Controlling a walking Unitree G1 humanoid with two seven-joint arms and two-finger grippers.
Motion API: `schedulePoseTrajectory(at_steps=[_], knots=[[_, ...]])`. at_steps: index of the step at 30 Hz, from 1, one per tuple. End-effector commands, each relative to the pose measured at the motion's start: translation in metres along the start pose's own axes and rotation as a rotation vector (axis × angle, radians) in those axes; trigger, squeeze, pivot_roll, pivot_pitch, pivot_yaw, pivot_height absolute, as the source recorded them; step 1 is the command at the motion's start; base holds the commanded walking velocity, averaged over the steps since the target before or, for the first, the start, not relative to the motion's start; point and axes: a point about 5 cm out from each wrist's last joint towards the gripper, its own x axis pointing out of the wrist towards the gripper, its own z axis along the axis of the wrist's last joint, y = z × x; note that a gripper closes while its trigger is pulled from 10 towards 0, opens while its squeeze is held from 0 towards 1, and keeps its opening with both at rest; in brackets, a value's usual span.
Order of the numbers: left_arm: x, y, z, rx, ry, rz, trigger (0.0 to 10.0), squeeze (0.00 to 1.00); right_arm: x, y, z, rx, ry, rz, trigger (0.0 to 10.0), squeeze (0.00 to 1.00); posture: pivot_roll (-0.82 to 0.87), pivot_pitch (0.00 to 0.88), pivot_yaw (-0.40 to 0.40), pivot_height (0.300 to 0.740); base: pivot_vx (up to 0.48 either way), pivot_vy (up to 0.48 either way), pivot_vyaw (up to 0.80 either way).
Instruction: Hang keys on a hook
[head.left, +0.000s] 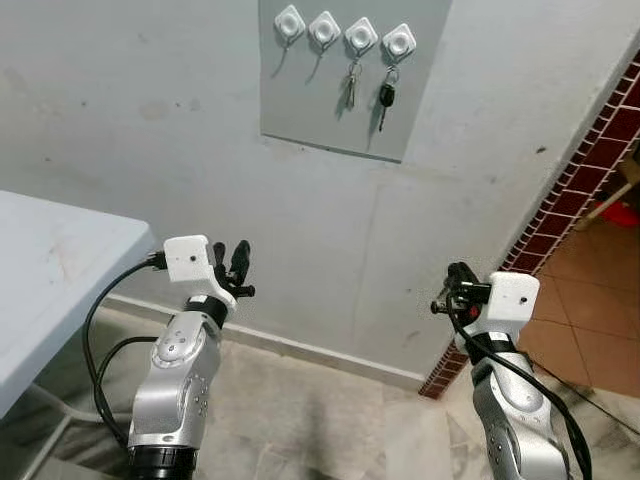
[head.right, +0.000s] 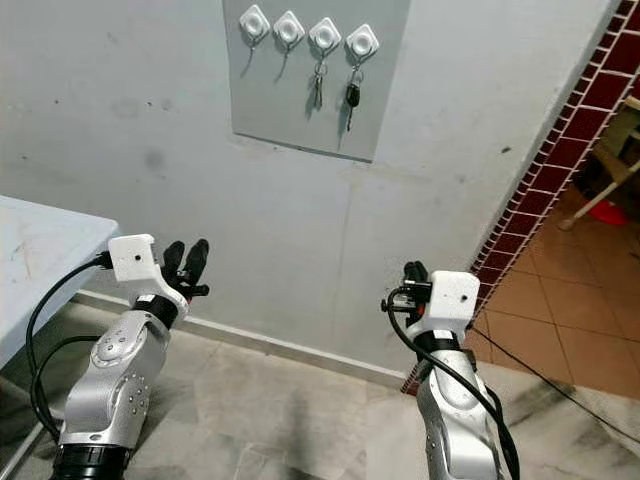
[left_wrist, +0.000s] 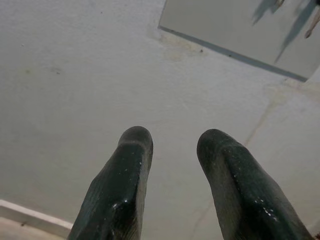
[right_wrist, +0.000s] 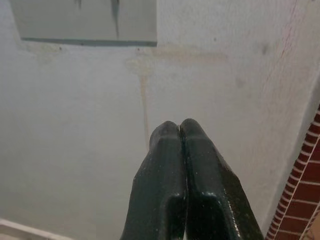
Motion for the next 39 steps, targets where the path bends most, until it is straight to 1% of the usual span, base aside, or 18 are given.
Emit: schedulePoseTrajectory(at_steps=[1,10,11,12,14,20,23,25,26,30,33,34,36,38,39], knots=[[-0.002,-0.001,0.003,0.016,0.000,-0.021,10.0,0.00,-0.001,-0.002,0.003,0.009,-0.009,-0.021,10.0,0.00,0.17,0.068,-0.028,0.740,0.000,0.000,0.00],[0.000,0.001,0.004,0.030,0.025,-0.032,10.0,0.00,-0.004,-0.001,0.002,0.022,-0.018,-0.061,10.0,0.00,0.15,0.072,0.024,0.740,0.000,0.000,0.00],[0.002,0.000,0.006,0.030,0.028,-0.038,10.0,0.00,-0.005,0.000,0.001,0.034,-0.013,-0.069,10.0,0.00,0.14,0.071,0.047,0.740,0.000,0.000,0.00],[0.003,0.000,0.007,0.031,0.029,-0.041,10.0,0.00,-0.006,0.001,0.001,0.037,-0.011,-0.071,10.0,0.00,0.14,0.071,0.047,0.740,0.000,0.000,0.00],[0.006,-0.002,0.008,0.039,0.034,-0.056,10.0,0.00,-0.007,0.003,-0.001,0.061,0.005,-0.071,10.0,0.00,0.13,0.069,0.074,0.740,0.000,0.000,0.00],[0.015,-0.009,0.010,0.041,0.047,-0.099,10.0,0.00,-0.010,0.004,-0.006,0.060,0.041,-0.117,10.0,0.00,0.09,0.060,0.117,0.740,0.000,0.000,0.00],[0.019,-0.014,0.011,0.045,0.050,-0.121,10.0,0.00,-0.011,0.005,-0.007,0.101,0.055,-0.120,10.0,0.00,0.09,0.057,0.130,0.740,0.000,0.000,0.00],[0.020,-0.014,0.011,0.046,0.051,-0.124,10.0,0.00,-0.012,0.006,-0.008,0.107,0.061,-0.121,10.0,0.00,0.09,0.055,0.135,0.740,0.000,0.000,0.00],[0.023,-0.016,0.014,0.051,0.048,-0.139,10.0,0.00,-0.011,0.007,-0.008,0.120,0.062,-0.126,10.0,0.00,0.08,0.050,0.149,0.740,0.000,0.000,0.00],[0.028,-0.015,0.019,0.065,0.046,-0.155,10.0,0.00,-0.011,0.012,-0.009,0.164,0.063,-0.112,10.0,0.00,0.08,0.040,0.183,0.740,0.000,0.000,0.00],[0.031,-0.015,0.021,0.077,0.048,-0.166,10.0,0.00,-0.011,0.015,-0.009,0.170,0.052,-0.104,10.0,0.00,0.08,0.036,0.201,0.740,0.000,0.000,0.00],[0.032,-0.015,0.022,0.080,0.046,-0.173,10.0,0.00,-0.011,0.015,-0.008,0.153,0.037,-0.105,10.0,0.00,0.08,0.035,0.204,0.740,0.000,0.000,0.00],[0.033,-0.015,0.023,0.085,0.044,-0.177,10.0,0.00,-0.011,0.016,-0.008,0.154,0.030,-0.094,10.0,0.00,0.08,0.031,0.205,0.740,0.000,0.000,0.00],[0.034,-0.015,0.024,0.088,0.041,-0.180,10.0,0.00,-0.010,0.018,-0.006,0.138,0.017,-0.086,10.0,0.00,0.08,0.030,0.204,0.740,0.000,0.000,0.00],[0.035,-0.015,0.025,0.089,0.039,-0.182,10.0,0.00,-0.009,0.020,-0.004,0.114,0.000,-0.075,10.0,0.00,0.08,0.030,0.204,0.740,0.000,0.000,0.00]])
